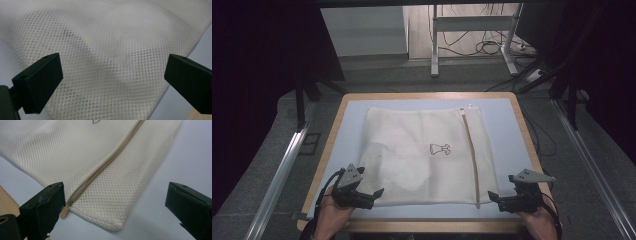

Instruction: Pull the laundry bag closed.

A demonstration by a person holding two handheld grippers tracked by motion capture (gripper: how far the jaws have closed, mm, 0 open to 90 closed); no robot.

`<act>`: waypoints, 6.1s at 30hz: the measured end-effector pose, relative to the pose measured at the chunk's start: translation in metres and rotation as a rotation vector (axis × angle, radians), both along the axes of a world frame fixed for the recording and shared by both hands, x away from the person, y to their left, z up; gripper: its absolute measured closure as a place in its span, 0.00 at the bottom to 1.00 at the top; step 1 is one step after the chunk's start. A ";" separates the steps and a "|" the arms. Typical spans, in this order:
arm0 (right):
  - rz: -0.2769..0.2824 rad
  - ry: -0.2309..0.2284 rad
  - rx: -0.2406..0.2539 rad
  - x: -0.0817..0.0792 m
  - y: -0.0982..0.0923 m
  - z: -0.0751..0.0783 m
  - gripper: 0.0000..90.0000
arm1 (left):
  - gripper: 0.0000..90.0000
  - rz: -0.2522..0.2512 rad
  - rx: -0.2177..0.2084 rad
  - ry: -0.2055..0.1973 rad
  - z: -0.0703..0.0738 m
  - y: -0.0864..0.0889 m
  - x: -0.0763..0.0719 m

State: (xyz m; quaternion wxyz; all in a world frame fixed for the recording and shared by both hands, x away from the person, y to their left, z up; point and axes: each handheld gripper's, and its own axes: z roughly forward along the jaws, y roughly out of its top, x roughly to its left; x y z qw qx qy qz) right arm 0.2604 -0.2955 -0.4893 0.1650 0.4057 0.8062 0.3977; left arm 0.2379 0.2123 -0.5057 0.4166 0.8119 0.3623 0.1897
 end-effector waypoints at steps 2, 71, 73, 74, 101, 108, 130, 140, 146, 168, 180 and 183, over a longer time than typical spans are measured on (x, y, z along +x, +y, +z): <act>-0.004 -0.011 0.006 -0.001 -0.003 0.001 0.03 | 0.01 -0.010 -0.014 -0.007 -0.001 0.001 0.001; 0.116 0.020 -0.263 -0.008 0.049 -0.011 0.18 | 0.00 -0.002 0.009 -0.022 -0.005 -0.001 0.005; 0.122 0.016 -0.269 -0.008 0.050 -0.012 0.19 | 0.00 -0.004 0.012 -0.023 -0.005 -0.001 0.004; 0.136 0.012 -0.281 -0.010 0.053 -0.012 0.22 | 0.00 -0.006 0.015 -0.030 -0.005 -0.002 0.004; 0.236 -0.036 -0.463 -0.017 0.071 -0.020 0.41 | 0.00 -0.020 0.022 -0.044 -0.005 -0.004 0.003; 0.256 -0.045 -0.460 -0.019 0.069 -0.015 0.55 | 0.00 -0.025 0.022 -0.044 -0.005 -0.005 0.003; 0.262 -0.061 -0.431 -0.021 0.067 -0.008 0.83 | 0.00 -0.052 0.026 -0.041 -0.005 -0.007 0.003; 0.263 -0.047 -0.415 -0.019 0.065 -0.009 0.85 | 0.00 -0.058 0.022 -0.036 -0.006 -0.007 0.003; 0.279 -0.050 -0.419 -0.019 0.065 -0.008 0.87 | 0.00 -0.066 0.014 -0.030 -0.005 -0.008 0.004; 0.333 -0.027 -0.430 -0.019 0.068 -0.011 0.95 | 0.01 -0.104 -0.037 0.033 -0.002 -0.021 0.007; 0.325 0.001 -0.400 -0.017 0.065 -0.010 0.95 | 0.04 -0.147 -0.086 0.059 0.007 -0.045 0.012; 0.327 0.008 -0.393 -0.016 0.065 -0.010 0.95 | 0.05 -0.158 -0.083 0.060 0.006 -0.051 0.014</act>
